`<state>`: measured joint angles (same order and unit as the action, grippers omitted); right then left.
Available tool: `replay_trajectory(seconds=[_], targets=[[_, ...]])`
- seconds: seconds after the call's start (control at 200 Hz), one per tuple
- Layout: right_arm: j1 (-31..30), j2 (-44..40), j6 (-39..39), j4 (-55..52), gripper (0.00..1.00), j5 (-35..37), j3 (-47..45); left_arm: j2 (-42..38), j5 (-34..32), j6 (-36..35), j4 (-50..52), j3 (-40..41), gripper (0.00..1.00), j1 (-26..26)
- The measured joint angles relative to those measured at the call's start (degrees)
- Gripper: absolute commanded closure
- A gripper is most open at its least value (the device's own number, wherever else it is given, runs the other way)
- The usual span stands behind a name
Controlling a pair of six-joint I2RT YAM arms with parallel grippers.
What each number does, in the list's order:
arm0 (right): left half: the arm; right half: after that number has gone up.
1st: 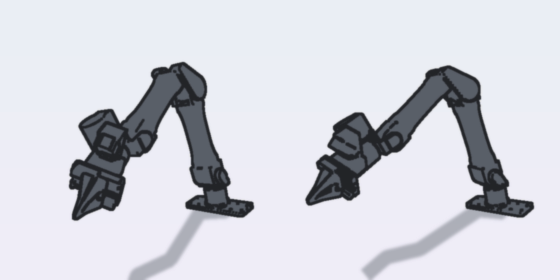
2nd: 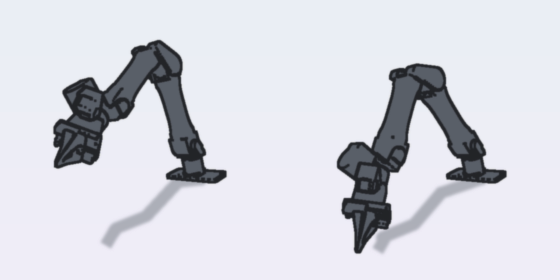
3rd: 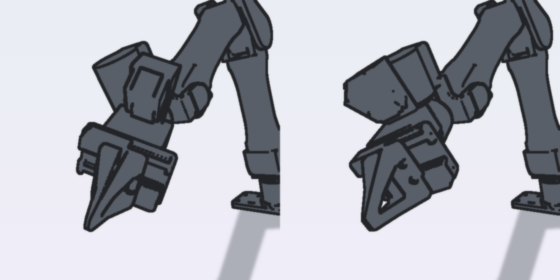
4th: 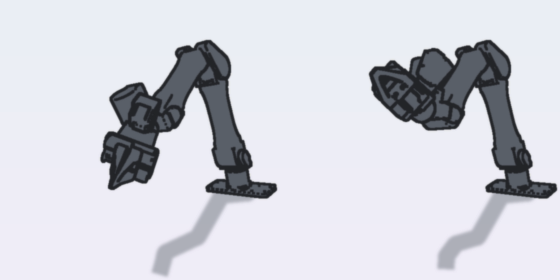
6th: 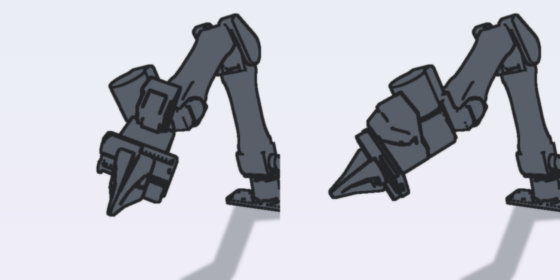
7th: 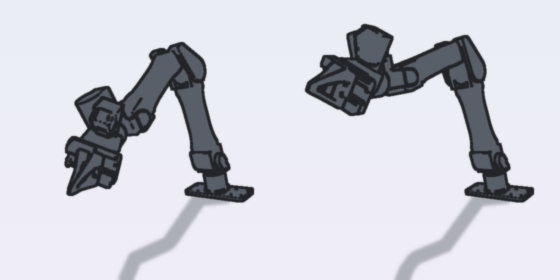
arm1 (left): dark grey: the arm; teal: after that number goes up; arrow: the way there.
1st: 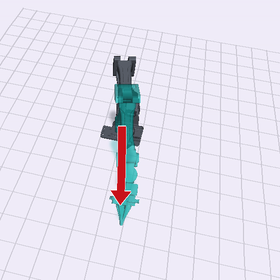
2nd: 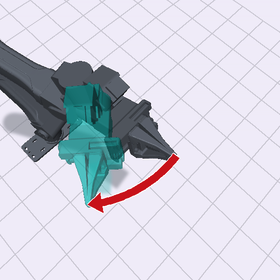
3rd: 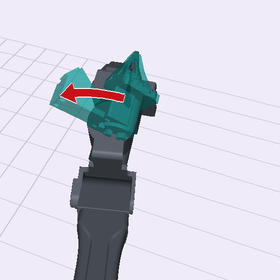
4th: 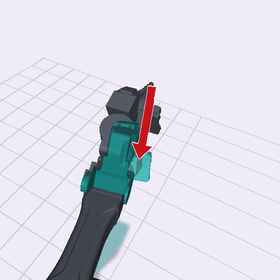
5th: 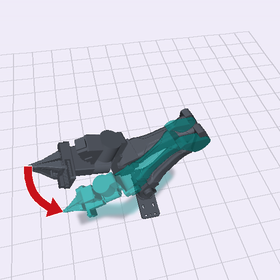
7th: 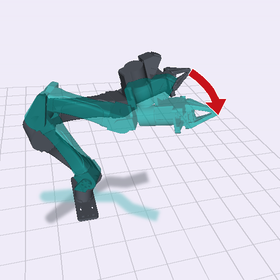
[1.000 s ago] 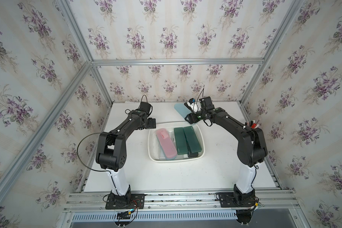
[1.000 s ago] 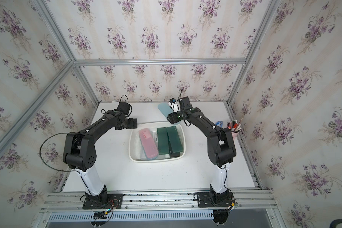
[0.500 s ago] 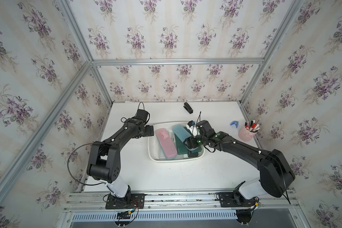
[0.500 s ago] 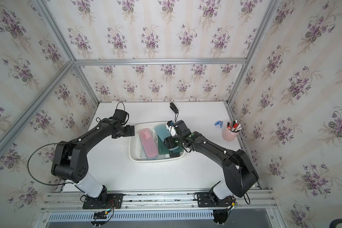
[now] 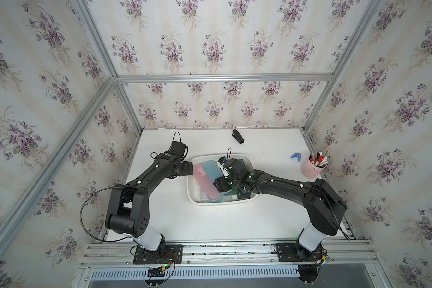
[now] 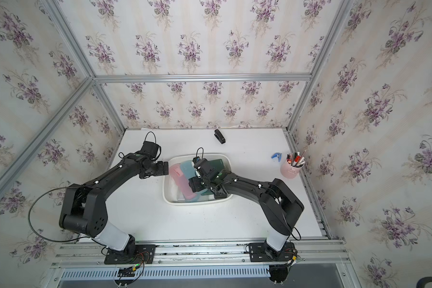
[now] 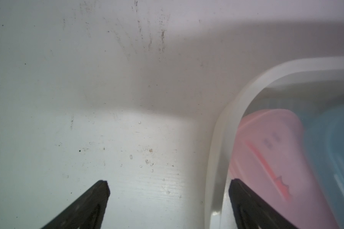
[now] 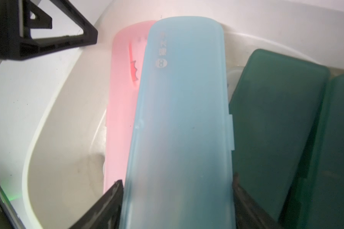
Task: Put the pencil case into the storage box
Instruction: Place the pencil case at the storage box.
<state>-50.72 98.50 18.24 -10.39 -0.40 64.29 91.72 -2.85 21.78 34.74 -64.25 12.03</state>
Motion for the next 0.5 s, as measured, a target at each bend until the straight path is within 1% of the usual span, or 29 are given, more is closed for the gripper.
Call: replay_trajectory(seconds=[0.315, 0.5], targets=[[-2.5, -0.4, 2.4, 0.2, 0.31, 4.2, 0.3, -0.2, 0.0, -0.4, -0.3, 0.4, 0.01, -0.1], [-4.2, 0.2, 2.3, 0.5, 0.31, 4.5, 2.0, -0.5, -0.1, -0.4, -0.7, 0.9, 0.01, -0.3]])
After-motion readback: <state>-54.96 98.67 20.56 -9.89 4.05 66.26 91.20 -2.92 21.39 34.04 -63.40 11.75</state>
